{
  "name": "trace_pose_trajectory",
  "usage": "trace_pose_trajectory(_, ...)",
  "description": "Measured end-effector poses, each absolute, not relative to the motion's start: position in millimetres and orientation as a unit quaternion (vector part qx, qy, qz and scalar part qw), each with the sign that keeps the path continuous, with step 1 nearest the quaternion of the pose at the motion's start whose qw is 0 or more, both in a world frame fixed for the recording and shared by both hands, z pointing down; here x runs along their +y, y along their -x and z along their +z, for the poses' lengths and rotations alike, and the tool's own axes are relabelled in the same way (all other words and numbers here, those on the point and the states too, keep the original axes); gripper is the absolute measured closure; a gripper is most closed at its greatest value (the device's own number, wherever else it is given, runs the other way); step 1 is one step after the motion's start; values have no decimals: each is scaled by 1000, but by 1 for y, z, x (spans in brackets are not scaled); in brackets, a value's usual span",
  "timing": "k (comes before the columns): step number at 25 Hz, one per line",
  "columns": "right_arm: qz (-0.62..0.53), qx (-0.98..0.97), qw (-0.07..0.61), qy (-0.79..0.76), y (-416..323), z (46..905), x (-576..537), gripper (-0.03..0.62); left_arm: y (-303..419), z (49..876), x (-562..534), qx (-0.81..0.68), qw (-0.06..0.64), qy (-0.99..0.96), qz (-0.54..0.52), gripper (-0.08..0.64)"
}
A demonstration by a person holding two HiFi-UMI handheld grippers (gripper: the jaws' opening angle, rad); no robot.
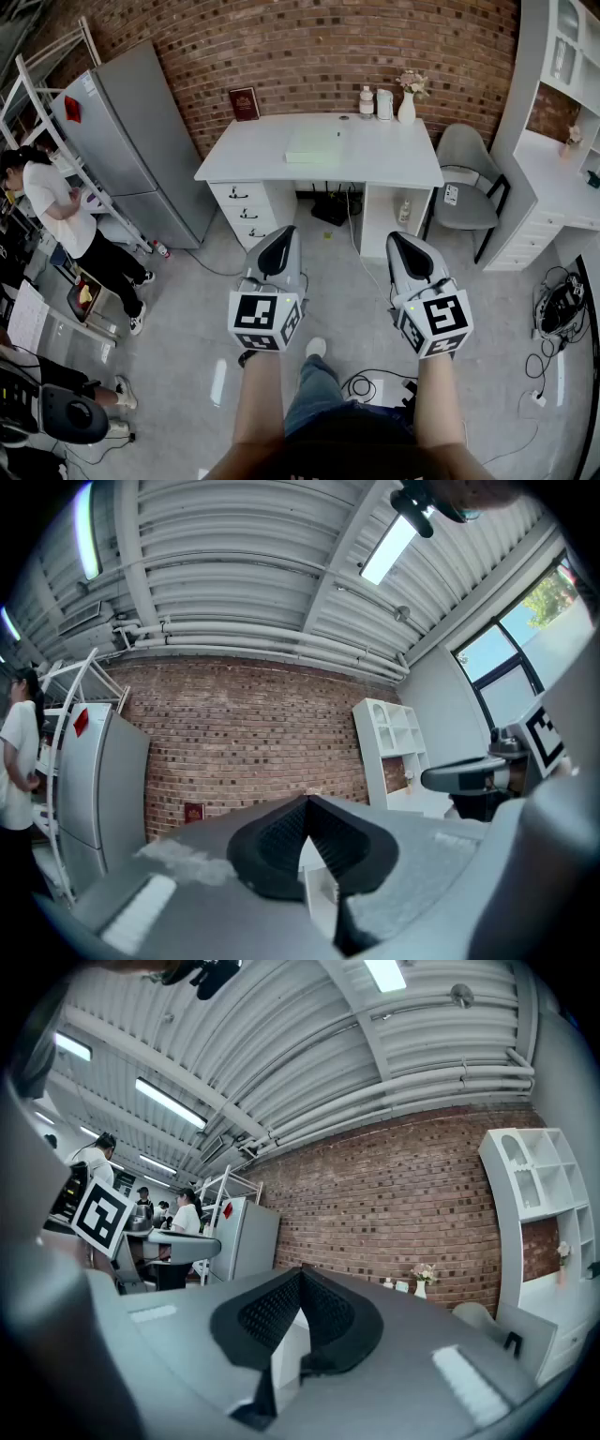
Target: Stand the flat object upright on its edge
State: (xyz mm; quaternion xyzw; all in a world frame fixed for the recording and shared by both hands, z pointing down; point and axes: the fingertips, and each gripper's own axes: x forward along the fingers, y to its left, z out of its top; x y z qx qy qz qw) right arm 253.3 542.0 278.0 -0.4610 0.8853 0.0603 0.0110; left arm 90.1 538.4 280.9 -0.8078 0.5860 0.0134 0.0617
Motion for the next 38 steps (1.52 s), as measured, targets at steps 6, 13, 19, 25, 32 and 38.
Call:
trace_pose_trajectory(6,56,886,11,461,-236,284,511,592,-72,287,507,582,61,811,9,561)
trace_pose_trajectory(13,47,889,21,455,-202,288,447,592,-38,296,439,582,47,812,6,561)
trace_pose_trajectory(19,38,889,12,456,-169,295,375,591,-7,302,363,578,34,815,3,561)
trace_pose_trajectory(25,27,886,-6,463,-138,307,301,591,30,319,287,577,3,817,2,560)
trace_pose_trajectory(32,6,871,0,491,-112,308,224,591,66,330,216,567,-21,824,12,561)
trace_pose_trajectory(38,27,872,-21,488,-93,310,195,591,84,332,183,565,-31,824,25,561)
